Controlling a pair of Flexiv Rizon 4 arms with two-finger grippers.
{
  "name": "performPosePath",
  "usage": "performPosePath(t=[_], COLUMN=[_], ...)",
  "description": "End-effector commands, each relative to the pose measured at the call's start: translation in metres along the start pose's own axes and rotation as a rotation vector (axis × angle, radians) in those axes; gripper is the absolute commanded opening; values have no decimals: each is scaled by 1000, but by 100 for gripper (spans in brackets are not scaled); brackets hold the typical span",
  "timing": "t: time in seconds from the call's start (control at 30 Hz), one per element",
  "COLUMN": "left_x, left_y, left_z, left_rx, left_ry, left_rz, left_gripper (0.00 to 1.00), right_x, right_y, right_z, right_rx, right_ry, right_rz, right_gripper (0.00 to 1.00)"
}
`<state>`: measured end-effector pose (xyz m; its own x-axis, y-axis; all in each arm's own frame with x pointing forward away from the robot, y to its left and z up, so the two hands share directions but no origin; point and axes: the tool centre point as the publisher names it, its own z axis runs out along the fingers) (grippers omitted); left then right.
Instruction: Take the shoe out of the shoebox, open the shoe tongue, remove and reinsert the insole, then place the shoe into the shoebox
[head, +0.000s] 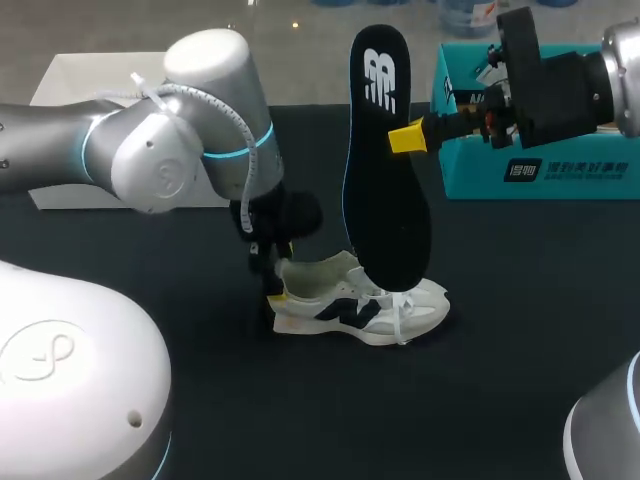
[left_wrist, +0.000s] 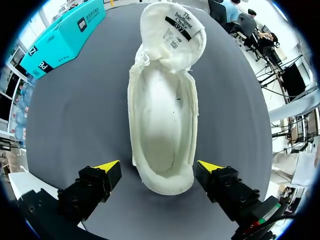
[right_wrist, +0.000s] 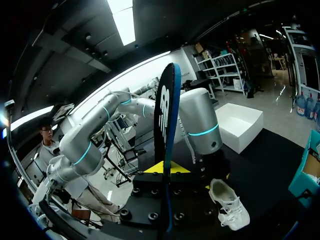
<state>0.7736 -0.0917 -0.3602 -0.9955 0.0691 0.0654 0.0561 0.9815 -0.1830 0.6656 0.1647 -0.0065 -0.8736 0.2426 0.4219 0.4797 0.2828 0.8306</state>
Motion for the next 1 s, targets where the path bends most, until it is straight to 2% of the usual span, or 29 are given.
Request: performPosePath(t=[0.03,0.17,0.27,0.3,0.87,1.0], left_x=[14,17,17,18,18,14], left_y=[3,1,-1,-2,-2,-5], left_z=[-10,-15,-17,-17,-17,-21], left_rx=[-17,-37,-69,-101,-101,-70], left_ry=[-38,-55,-61,-83,-83,-73], left_rz=[-7,-5,-4,-7,-7,-16], left_gripper=[100,100,100,100,100,100], right_x=[-1,-1,-1,-1,-1,-1], right_y=[2,2,2,2,2,2], right_z=[3,3,3,3,3,3], right_rx=[4,4,4,4,4,4], right_ry=[-1,-1,-1,-1,-1,-1], right_rz=[2,2,2,2,2,2], right_gripper=[0,0,0,0,0,0])
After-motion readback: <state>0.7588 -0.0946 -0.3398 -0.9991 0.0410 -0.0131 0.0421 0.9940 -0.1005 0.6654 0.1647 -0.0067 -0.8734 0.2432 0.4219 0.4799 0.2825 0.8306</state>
